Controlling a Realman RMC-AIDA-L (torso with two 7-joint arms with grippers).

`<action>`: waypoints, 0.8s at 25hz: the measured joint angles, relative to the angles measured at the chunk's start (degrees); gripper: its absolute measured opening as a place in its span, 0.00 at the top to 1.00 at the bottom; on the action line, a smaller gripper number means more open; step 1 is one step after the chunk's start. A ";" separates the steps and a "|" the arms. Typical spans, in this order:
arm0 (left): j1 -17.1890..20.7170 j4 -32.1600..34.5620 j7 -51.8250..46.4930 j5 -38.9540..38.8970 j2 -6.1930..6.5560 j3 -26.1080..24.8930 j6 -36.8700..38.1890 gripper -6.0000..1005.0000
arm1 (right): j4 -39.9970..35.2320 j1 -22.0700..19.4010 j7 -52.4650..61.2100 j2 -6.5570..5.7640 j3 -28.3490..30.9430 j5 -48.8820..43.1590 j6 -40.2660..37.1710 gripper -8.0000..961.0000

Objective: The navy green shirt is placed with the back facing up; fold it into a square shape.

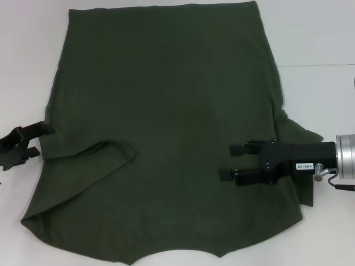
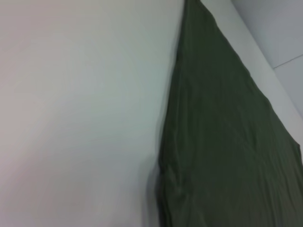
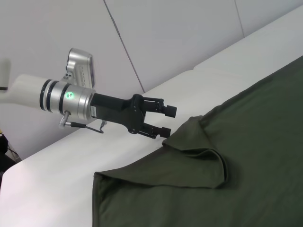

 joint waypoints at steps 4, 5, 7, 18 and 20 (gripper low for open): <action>-0.01 -0.31 0.07 0.00 -0.03 0.00 -0.39 0.16 | 0.00 0.08 -0.01 0.01 0.00 0.00 0.04 0.06; -0.06 -0.34 0.10 0.00 -0.06 0.09 -0.42 0.16 | 0.00 0.10 -0.03 0.01 0.00 0.00 0.08 0.06; -0.19 -0.42 0.11 0.00 -0.14 0.47 -0.59 0.16 | 0.00 0.19 -0.04 0.01 0.00 0.01 0.13 0.06; -1.25 -1.27 -0.50 -0.48 -0.60 0.90 0.10 0.16 | 0.00 0.37 -0.05 -0.07 0.00 0.01 0.34 0.06; -1.57 -1.27 -0.73 -0.49 -0.58 0.89 0.30 0.16 | 0.00 0.41 -0.04 -0.13 0.00 0.01 0.34 0.06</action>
